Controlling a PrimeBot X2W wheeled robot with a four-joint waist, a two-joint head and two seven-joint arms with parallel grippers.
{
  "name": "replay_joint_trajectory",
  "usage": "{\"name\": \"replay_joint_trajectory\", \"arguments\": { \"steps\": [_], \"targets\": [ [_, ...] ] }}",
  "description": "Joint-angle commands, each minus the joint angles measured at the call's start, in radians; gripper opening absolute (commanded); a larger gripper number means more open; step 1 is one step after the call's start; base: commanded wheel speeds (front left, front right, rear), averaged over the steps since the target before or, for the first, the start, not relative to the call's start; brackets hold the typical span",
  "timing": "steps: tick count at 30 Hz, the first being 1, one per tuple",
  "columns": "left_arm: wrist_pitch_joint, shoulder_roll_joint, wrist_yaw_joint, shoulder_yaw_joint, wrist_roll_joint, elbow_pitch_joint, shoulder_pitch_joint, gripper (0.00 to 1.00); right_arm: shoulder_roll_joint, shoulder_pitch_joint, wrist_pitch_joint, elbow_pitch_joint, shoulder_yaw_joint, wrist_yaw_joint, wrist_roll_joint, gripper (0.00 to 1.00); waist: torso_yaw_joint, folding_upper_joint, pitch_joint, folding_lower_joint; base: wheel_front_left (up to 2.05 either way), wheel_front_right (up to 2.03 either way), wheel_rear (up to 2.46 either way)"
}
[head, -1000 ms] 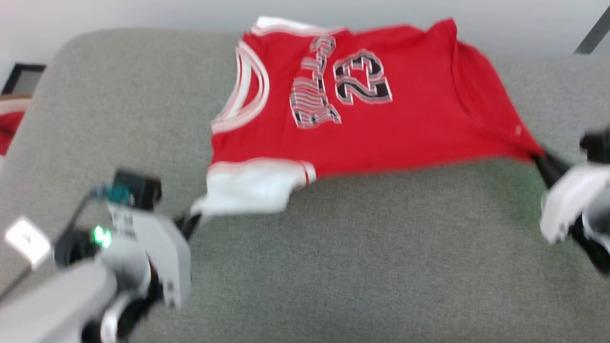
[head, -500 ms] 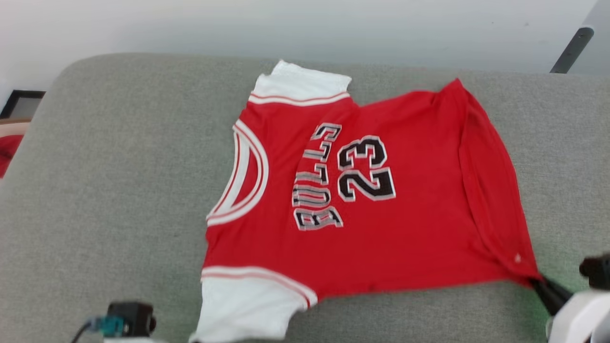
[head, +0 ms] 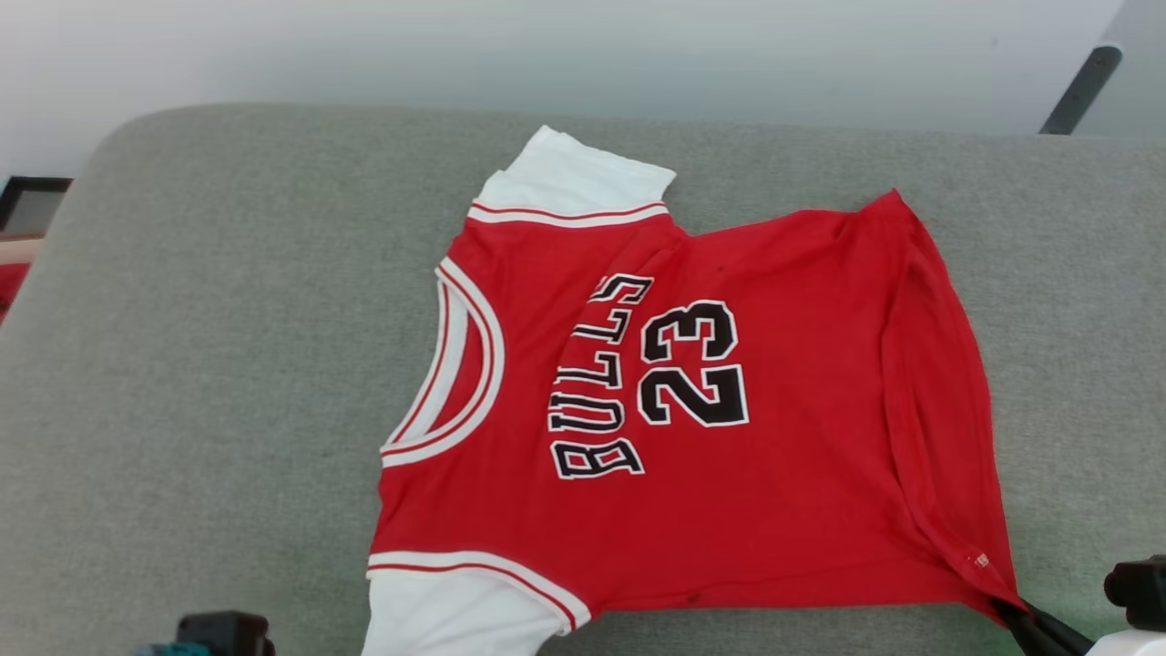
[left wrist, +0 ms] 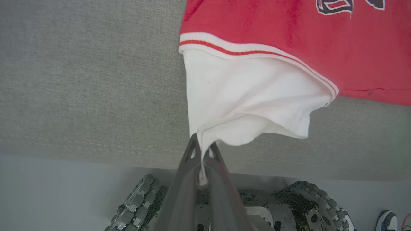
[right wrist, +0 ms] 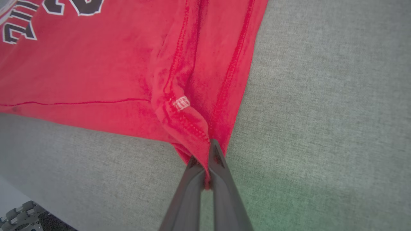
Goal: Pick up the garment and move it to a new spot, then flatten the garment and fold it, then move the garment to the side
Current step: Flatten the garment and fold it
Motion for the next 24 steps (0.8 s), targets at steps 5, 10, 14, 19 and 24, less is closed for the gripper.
{"name": "replay_joint_trajectory", "arguments": {
  "steps": [5, 10, 14, 19, 24],
  "targets": [
    [0.014, 0.066, 0.059, 0.018, 0.042, -0.075, -0.05, 0.0, 0.011, 0.014, 0.056, -0.083, -0.042, -0.001, 0.02, 0.0, -0.03, 0.0, 0.01, 0.0, 0.0, 0.0, 0.0],
    [0.075, 0.14, 0.066, 0.025, 0.108, -0.121, -0.148, 0.0, 0.029, -0.042, 0.105, -0.131, -0.066, -0.001, 0.015, 0.0, -0.054, 0.0, 0.019, 0.0, 0.0, 0.0, 0.0],
    [0.153, 0.175, 0.017, 0.023, 0.183, -0.107, -0.27, 0.0, 0.038, -0.121, 0.147, -0.126, -0.064, -0.001, -0.004, 0.0, -0.068, 0.0, 0.029, 0.0, 0.0, 0.0, 0.0],
    [0.263, 0.135, -0.092, 0.012, 0.265, -0.021, -0.435, 0.0, 0.058, -0.238, 0.186, -0.089, -0.063, -0.001, -0.027, 0.0, -0.073, 0.0, 0.052, 0.0, 0.0, 0.0, 0.0],
    [0.351, 0.057, -0.212, -0.016, 0.34, 0.133, -0.582, 0.0, 0.076, -0.349, 0.207, -0.023, -0.056, -0.001, -0.059, 0.0, -0.077, 0.0, 0.085, 0.0, 0.0, 0.0, 0.0]
  ]
}}
